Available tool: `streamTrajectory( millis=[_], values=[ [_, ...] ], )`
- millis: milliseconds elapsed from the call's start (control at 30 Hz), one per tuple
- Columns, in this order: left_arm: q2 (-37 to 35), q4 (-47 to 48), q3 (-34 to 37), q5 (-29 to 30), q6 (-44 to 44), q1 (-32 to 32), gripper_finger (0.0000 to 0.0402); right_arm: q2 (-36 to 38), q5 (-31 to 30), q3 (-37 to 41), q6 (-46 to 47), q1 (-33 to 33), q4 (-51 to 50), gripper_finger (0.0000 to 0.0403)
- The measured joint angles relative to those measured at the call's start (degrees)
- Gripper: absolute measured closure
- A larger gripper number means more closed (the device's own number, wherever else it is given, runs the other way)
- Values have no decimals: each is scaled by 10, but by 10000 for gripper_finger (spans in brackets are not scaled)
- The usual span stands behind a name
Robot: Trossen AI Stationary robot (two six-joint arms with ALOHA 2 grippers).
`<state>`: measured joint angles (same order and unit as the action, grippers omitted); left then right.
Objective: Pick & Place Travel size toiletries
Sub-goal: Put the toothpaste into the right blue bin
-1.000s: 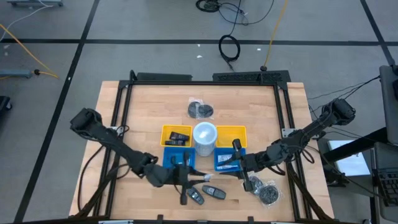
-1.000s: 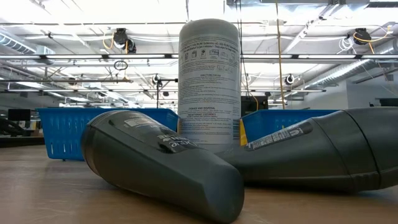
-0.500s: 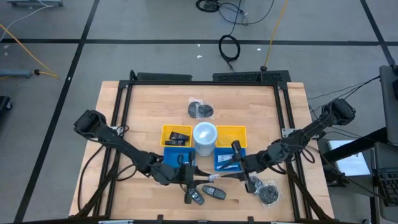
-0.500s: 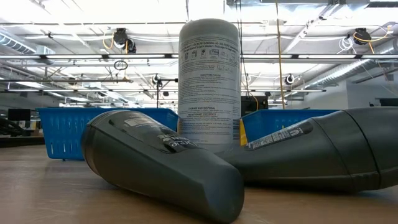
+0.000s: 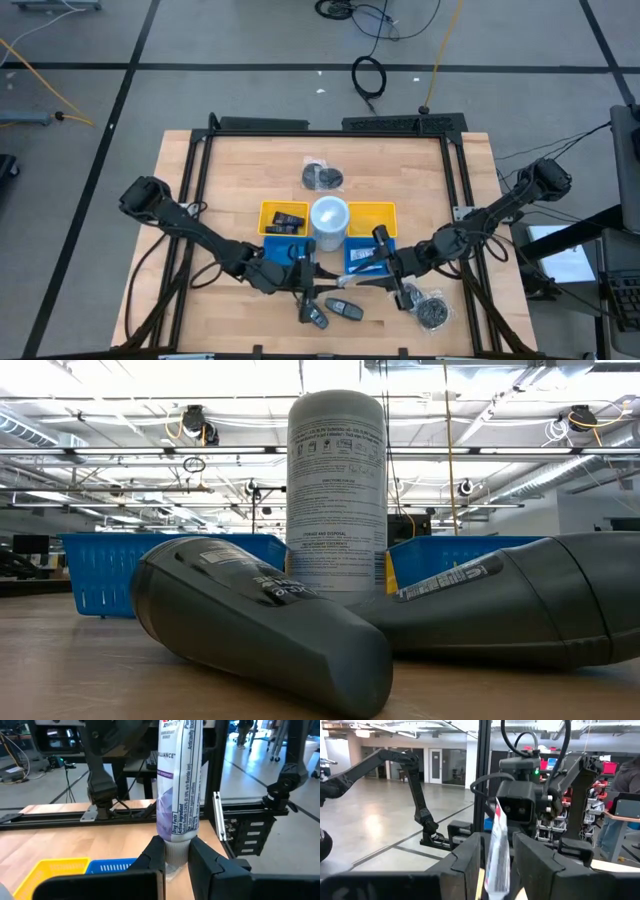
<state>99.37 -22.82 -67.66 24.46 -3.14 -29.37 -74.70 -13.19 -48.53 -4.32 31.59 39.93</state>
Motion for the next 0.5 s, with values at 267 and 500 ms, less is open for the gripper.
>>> streamTrajectory(
  millis=[267,500],
  values=[
    [39,-45,0,-25,-3,17,368,0,0,0,-9,0,0,291],
    [42,-52,0,-39,-1,25,368,0,-1,0,0,0,-30,291]
  ],
)
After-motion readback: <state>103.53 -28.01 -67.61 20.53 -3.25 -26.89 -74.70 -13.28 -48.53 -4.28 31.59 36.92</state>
